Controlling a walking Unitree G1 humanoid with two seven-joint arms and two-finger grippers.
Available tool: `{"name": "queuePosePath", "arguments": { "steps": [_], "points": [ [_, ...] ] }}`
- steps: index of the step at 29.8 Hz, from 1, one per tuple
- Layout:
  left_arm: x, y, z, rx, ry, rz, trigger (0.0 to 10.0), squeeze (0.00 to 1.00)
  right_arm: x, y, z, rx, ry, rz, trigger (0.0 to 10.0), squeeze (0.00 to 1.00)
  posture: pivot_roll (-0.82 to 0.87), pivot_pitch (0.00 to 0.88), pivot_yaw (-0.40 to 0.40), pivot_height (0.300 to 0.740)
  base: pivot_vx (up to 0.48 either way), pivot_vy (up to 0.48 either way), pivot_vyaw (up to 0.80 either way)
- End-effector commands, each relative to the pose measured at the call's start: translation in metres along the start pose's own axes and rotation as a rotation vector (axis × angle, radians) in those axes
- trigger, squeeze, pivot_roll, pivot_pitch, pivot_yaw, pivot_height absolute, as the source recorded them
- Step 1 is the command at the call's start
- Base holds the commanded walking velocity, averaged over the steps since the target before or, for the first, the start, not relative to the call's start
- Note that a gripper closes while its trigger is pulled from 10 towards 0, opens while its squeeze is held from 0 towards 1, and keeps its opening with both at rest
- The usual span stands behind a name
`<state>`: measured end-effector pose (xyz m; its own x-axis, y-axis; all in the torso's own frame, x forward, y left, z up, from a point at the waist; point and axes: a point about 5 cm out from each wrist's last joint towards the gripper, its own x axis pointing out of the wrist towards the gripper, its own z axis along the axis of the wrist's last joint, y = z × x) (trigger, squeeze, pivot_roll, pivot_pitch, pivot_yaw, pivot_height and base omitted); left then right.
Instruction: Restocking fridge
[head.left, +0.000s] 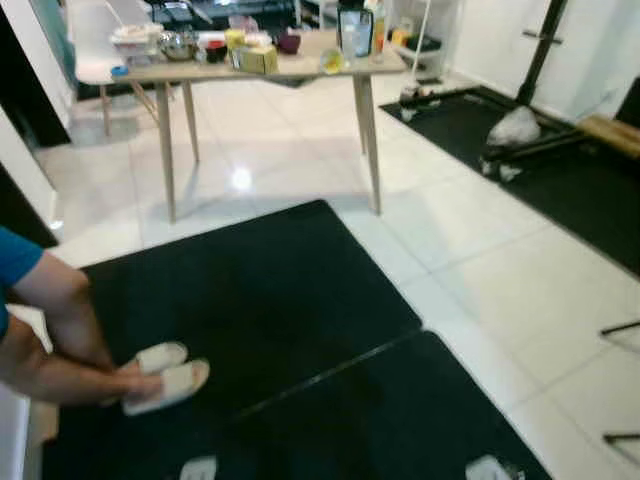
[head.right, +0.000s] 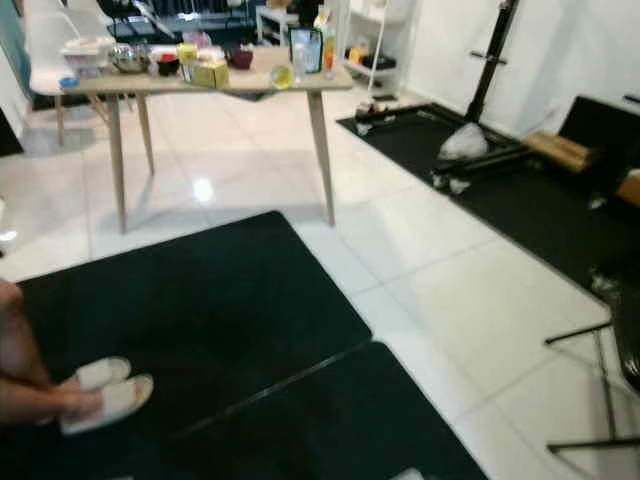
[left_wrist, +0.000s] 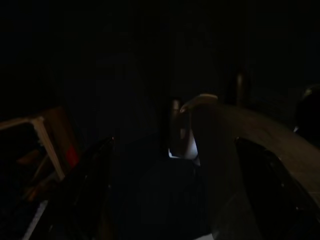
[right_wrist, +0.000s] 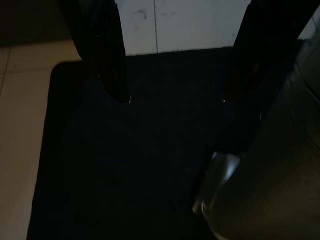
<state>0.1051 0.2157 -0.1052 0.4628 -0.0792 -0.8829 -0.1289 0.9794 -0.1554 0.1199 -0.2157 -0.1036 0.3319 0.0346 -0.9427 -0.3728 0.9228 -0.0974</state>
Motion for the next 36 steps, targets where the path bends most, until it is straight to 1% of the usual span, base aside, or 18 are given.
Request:
{"name": "queuePosePath", "arguments": {
  "steps": [1, 8, 14, 27, 36],
  "points": [
    [-0.0009, 0.0001, -0.0055, 0.007, 0.019, 0.002, 10.0, 0.00, 0.0000, -0.0009, 0.0010, -0.016, 0.000, -0.001, 10.0, 0.00, -0.05, 0.000, -0.010, 0.740, 0.292, 0.000, 0.00],
    [-0.0015, 0.0014, -0.0060, 0.009, 0.020, 0.003, 10.0, 0.00, 0.0001, 0.0001, 0.0006, -0.015, 0.000, 0.002, 10.0, 0.00, -0.05, 0.000, -0.010, 0.740, 0.294, 0.000, 0.00],
    [-0.0017, 0.0031, -0.0044, 0.013, 0.017, 0.006, 10.0, 0.00, -0.0002, -0.0039, 0.0002, -0.008, 0.011, -0.044, 10.0, 0.00, -0.05, 0.000, -0.009, 0.740, 0.293, 0.000, 0.00],
    [-0.0018, 0.0032, -0.0044, 0.013, 0.017, 0.005, 10.0, 0.00, -0.0002, -0.0041, -0.0002, -0.003, 0.012, -0.051, 10.0, 0.00, -0.05, 0.000, -0.006, 0.740, 0.293, 0.000, 0.00],
    [-0.0021, 0.0029, -0.0063, 0.007, 0.020, 0.005, 10.0, 0.00, 0.0002, -0.0013, -0.0008, 0.004, 0.011, -0.047, 10.0, 0.00, -0.05, 0.000, -0.003, 0.740, 0.294, 0.000, 0.00]
  ]
}}
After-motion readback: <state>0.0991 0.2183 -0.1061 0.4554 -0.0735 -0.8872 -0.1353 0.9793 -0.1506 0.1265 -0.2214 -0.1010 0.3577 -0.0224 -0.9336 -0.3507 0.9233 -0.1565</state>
